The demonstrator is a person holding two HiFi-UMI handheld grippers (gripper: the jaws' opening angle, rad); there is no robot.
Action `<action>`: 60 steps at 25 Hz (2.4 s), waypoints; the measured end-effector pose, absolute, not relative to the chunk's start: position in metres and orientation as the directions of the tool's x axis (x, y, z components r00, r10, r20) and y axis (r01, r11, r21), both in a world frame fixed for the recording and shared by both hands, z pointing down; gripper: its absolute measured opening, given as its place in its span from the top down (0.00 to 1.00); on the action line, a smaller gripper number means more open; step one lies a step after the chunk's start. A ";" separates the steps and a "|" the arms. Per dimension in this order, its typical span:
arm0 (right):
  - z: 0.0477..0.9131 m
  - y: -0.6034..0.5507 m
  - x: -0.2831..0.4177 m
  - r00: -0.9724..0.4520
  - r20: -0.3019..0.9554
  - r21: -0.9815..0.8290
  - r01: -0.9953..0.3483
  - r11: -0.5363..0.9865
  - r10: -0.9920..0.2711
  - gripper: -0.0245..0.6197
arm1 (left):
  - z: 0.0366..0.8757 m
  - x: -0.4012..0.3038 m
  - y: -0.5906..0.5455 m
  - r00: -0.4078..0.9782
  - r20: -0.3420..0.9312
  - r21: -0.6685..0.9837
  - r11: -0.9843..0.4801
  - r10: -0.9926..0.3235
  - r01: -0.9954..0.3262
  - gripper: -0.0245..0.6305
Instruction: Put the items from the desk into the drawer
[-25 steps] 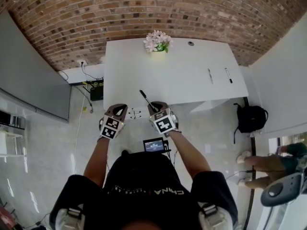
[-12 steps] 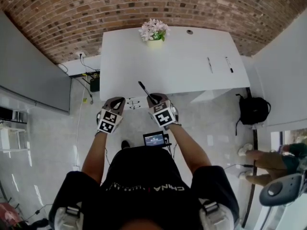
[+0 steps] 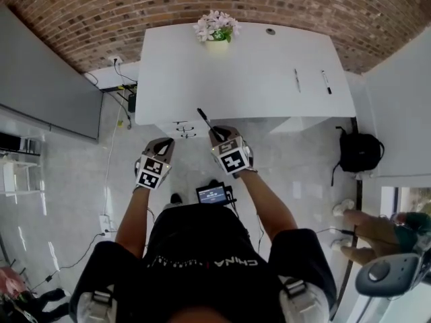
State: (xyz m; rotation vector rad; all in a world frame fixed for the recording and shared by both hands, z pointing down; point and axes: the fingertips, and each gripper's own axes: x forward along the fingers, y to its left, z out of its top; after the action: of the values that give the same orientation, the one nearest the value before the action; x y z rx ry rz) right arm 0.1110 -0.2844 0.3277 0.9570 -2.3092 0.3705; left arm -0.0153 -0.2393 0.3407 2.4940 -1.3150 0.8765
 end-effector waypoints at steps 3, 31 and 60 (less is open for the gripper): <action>0.328 -0.274 0.109 -0.550 0.627 -0.029 -0.724 0.689 -0.552 0.89 | 0.341 -0.020 -0.230 0.437 0.580 -0.100 -0.592 -0.687 -0.799 0.95; 0.335 -0.146 0.019 -0.450 0.652 0.004 -0.802 0.597 -0.610 0.89 | 0.343 -0.110 -0.131 0.535 0.535 -0.058 -0.660 -0.654 -0.749 0.95; 0.474 -0.230 0.029 -0.577 0.617 -0.008 -0.684 0.730 -0.534 0.89 | 0.499 -0.073 -0.212 0.513 0.594 -0.174 -0.722 -0.619 -0.670 0.95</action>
State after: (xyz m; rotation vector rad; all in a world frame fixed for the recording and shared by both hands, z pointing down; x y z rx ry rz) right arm 0.0287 -0.2296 0.4739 0.9180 -2.3316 0.3273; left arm -0.0733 -0.2122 0.4991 2.6642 -1.1373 0.9979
